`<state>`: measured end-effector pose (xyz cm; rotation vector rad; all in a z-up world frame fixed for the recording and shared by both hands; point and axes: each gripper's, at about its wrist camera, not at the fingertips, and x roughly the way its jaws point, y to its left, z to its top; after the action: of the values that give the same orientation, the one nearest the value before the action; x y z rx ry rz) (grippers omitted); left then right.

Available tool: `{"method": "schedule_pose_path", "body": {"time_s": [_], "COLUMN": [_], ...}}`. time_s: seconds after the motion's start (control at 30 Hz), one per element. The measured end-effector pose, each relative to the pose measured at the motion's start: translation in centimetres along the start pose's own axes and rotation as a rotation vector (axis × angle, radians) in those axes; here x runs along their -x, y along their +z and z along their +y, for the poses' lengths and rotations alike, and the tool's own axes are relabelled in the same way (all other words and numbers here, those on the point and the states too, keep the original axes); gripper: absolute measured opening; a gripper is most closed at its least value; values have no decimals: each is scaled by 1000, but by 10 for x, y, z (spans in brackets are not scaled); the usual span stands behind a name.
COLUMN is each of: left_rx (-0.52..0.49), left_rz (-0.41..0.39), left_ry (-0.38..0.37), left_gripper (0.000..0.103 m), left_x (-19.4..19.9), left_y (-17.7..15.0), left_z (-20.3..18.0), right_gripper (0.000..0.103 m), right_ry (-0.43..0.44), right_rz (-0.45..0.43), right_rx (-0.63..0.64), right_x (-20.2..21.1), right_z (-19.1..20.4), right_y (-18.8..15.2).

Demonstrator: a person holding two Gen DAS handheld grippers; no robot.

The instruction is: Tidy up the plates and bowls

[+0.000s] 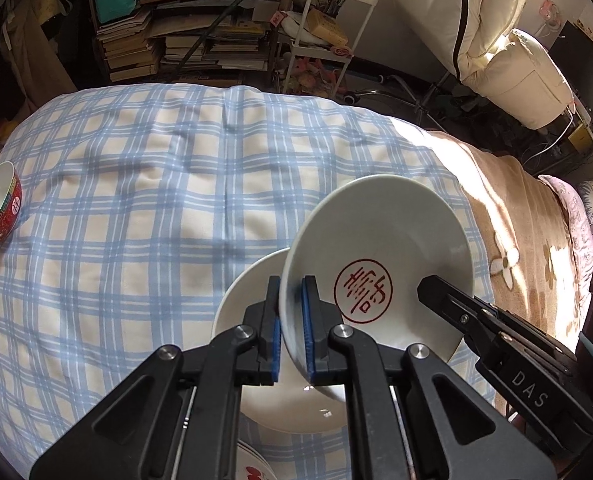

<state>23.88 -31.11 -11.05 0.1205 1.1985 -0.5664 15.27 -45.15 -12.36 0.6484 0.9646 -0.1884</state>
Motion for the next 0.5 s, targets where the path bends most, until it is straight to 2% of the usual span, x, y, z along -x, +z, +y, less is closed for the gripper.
{"method": "schedule_pose_path", "body": {"time_s": [0.5], "left_rx": [37], "left_rz": [43], "left_ry": [34], "left_gripper": [11], "left_x": [-11], "left_y": [-28], "left_z": [24], "right_gripper": [10], "right_ry": [2], "right_rz": [60], "right_rx": [40], "right_x": [-23], "right_z": [12], "right_y": [-22]}}
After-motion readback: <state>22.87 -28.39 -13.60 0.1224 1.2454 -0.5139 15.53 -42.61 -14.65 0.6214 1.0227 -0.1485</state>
